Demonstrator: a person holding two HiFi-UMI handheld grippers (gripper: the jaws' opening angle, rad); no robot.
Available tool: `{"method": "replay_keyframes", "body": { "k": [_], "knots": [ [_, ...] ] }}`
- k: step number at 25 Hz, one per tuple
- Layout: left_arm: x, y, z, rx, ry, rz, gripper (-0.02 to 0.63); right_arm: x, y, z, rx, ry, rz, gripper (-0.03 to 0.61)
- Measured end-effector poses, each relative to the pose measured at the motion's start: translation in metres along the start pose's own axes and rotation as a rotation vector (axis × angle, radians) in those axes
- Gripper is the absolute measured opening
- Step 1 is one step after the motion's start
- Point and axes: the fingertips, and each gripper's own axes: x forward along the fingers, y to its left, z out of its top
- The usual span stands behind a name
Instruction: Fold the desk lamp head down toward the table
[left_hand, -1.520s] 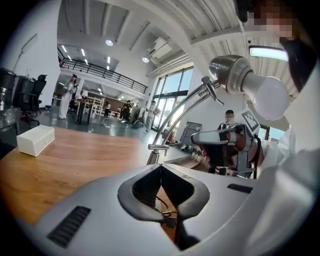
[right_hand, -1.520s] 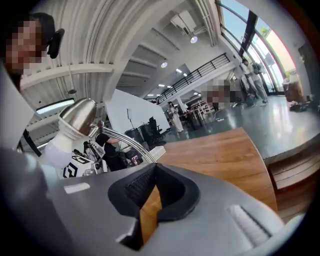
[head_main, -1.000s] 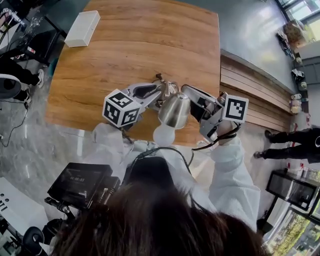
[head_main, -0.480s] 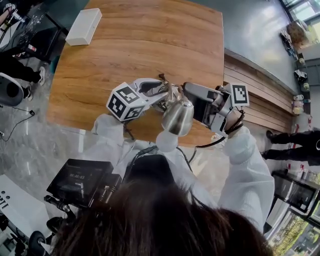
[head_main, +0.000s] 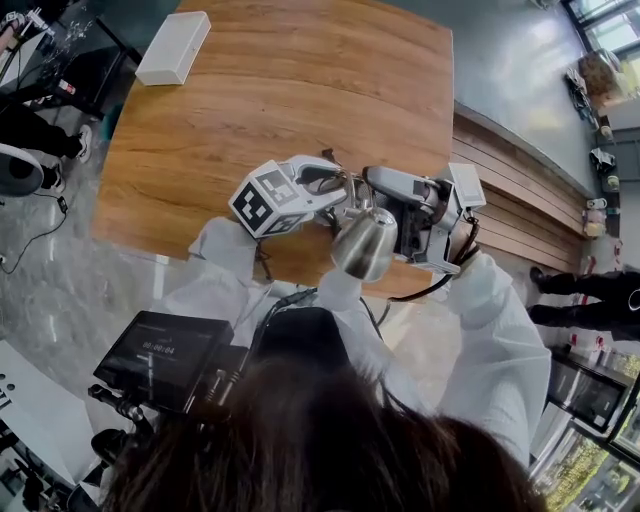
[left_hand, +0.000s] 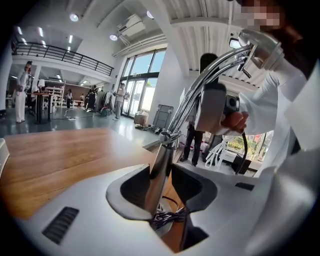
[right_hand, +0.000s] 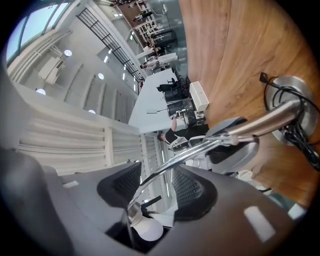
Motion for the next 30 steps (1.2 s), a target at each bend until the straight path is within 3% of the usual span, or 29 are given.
{"method": "replay_keyframes", "body": {
  "k": [6, 11, 17, 20, 27, 30],
  "knots": [
    [0.0, -0.004, 0.008, -0.015, -0.014, -0.023, 0.138, 0.017, 0.007, -0.007, -0.04, 0.068, -0.01, 0.183],
    [0.001, 0.001, -0.002, -0.018, -0.002, -0.024, 0.138, 0.02, -0.004, -0.024, -0.165, 0.146, -0.075, 0.152],
    [-0.005, 0.005, -0.004, -0.038, 0.007, -0.031, 0.138, 0.019, -0.052, -0.054, -0.446, 0.254, -0.255, 0.078],
    [-0.008, 0.006, -0.006, -0.041, 0.025, -0.045, 0.132, 0.015, -0.066, -0.057, -0.592, 0.271, -0.285, 0.077],
    [-0.011, 0.003, -0.003, -0.077, -0.019, -0.067, 0.132, 0.007, -0.099, -0.058, -1.018, 0.371, -0.413, 0.083],
    [-0.011, 0.001, -0.003, -0.078, -0.021, -0.075, 0.132, 0.003, -0.111, -0.055, -1.146, 0.41, -0.448, 0.081]
  ]
}}
